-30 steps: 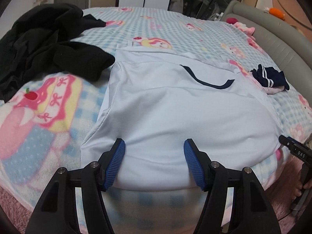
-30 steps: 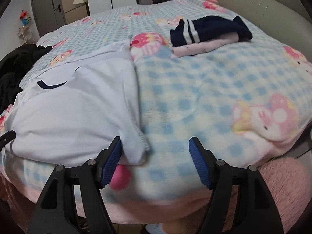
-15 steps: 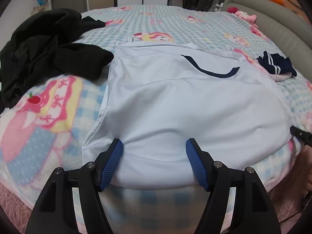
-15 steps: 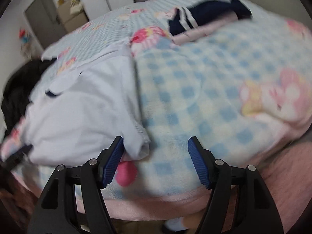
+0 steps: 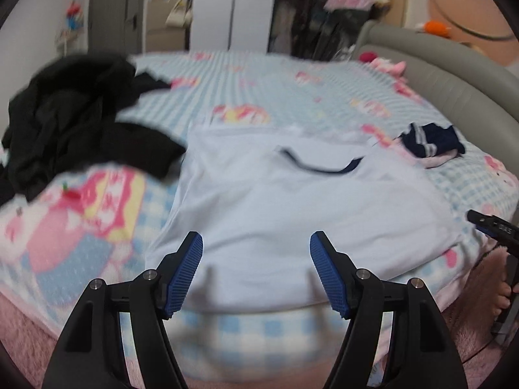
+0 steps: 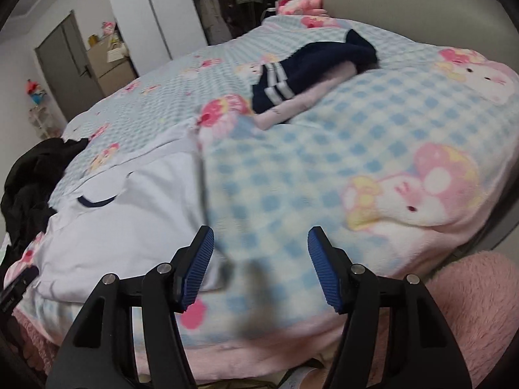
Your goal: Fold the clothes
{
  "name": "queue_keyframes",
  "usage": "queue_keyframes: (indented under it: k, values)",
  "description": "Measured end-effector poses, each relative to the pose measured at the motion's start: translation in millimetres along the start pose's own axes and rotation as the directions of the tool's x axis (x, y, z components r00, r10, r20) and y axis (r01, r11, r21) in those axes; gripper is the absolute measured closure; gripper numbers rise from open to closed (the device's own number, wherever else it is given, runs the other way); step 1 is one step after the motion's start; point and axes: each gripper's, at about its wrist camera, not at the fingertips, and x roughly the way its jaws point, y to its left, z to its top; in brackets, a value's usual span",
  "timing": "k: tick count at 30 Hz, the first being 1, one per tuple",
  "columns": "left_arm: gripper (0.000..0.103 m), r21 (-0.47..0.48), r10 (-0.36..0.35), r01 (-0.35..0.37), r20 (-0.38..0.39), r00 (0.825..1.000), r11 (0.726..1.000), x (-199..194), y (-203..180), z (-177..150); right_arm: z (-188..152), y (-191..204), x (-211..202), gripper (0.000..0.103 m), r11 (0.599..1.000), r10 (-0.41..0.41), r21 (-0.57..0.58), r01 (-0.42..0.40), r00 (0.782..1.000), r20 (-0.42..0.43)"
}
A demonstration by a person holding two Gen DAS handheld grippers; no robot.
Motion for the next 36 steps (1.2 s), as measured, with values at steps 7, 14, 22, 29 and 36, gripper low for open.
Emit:
queue_keyframes:
  k: [7, 14, 22, 29, 36]
  values:
    - [0.032, 0.049, -0.047, 0.052, -0.094, 0.994, 0.997, 20, -15, -5, -8, 18, 22, 0.041, 0.997, 0.069, -0.032, -0.072, 0.992, -0.102]
    - [0.032, -0.183, -0.169, 0.138, -0.169, 0.971, 0.973, 31, 28, -4, -9, 12, 20, 0.037, 0.997, -0.074, -0.039, 0.071, 0.993, -0.087]
    - [0.032, -0.101, -0.208, 0.195, -0.134, 0.969, 0.975, 49, 33, 50, 29, 73, 18, 0.037, 0.959, 0.019, -0.281, -0.018, 1.000, 0.002]
    - [0.032, 0.000, -0.225, 0.232, -0.250, 0.942, 0.973, 110, 13, 69, 45, 157, 69, 0.032, 0.896, 0.184, -0.402, -0.191, 0.981, -0.055]
    - [0.051, -0.154, -0.153, 0.115, -0.262, 0.953, 0.981, 136, 73, 58, 39, 160, 151, 0.034, 0.921, 0.075, -0.369, -0.127, 0.986, -0.152]
